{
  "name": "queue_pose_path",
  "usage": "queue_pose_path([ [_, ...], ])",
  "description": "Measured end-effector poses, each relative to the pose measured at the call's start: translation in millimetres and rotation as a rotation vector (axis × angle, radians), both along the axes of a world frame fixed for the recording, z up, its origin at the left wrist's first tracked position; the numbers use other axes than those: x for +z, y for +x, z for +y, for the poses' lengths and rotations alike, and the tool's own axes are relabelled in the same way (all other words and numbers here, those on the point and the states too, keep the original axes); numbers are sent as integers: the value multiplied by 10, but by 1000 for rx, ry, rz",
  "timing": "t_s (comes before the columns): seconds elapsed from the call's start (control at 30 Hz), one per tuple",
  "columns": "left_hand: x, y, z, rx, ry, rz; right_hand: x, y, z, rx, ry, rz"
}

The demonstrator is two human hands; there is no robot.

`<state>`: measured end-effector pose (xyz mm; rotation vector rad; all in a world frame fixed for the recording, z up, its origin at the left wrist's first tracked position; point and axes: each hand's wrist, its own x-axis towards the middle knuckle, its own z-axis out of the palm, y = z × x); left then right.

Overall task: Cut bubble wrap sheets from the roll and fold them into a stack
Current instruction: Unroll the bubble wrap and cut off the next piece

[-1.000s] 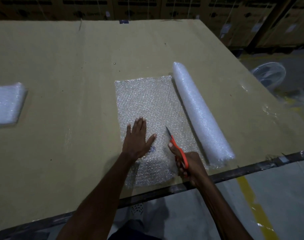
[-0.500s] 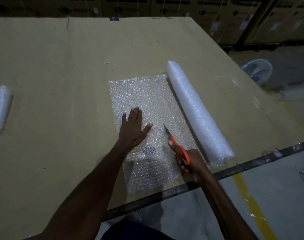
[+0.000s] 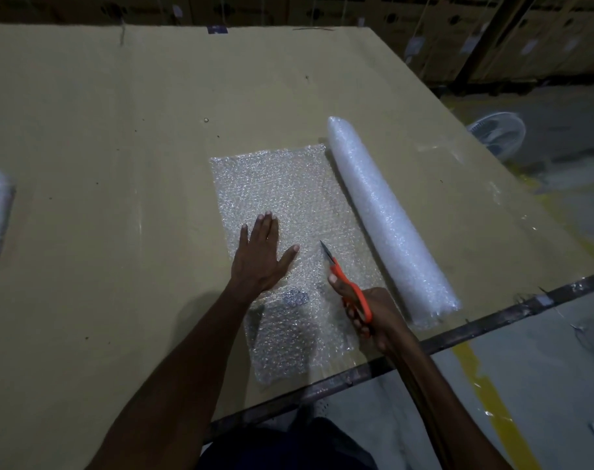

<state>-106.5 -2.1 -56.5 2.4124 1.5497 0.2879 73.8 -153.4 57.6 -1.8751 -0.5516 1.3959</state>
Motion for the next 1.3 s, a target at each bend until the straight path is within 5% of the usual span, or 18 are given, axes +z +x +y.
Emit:
queue_pose_path([
  [1.3, 33, -23, -22, 21, -37, 28, -191, 58, 320, 50, 88, 33],
])
